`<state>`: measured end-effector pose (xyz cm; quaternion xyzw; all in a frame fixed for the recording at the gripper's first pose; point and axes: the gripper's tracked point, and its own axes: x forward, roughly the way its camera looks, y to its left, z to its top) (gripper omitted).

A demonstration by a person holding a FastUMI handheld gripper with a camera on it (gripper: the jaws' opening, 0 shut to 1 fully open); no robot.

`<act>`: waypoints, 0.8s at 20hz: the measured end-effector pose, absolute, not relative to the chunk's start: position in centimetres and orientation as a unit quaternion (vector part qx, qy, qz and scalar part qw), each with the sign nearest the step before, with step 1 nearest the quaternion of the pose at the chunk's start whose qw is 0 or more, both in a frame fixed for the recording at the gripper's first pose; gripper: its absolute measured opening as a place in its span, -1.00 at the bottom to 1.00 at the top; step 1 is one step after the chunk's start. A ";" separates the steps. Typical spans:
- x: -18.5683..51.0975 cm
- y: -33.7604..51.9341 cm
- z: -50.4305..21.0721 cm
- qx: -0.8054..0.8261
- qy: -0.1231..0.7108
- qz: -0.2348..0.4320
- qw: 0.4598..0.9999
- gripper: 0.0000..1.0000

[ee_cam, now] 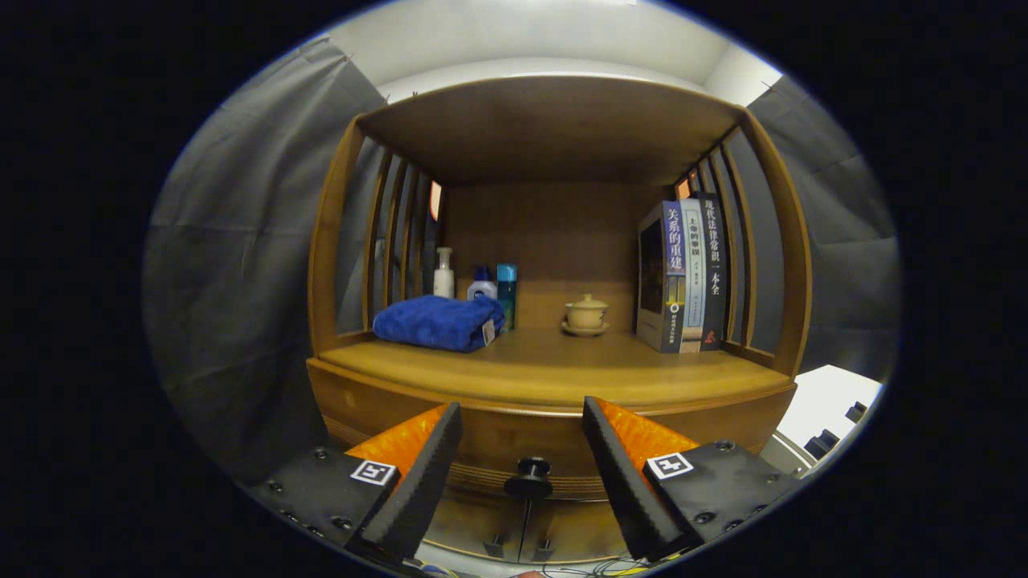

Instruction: Pull open the drawer, take out the items inside it, and place them on the countertop above the cabinet.

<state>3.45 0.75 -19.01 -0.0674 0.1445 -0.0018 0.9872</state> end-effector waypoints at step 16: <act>4.0 -0.8 -27.1 -0.022 0.253 -0.025 0.967 0.11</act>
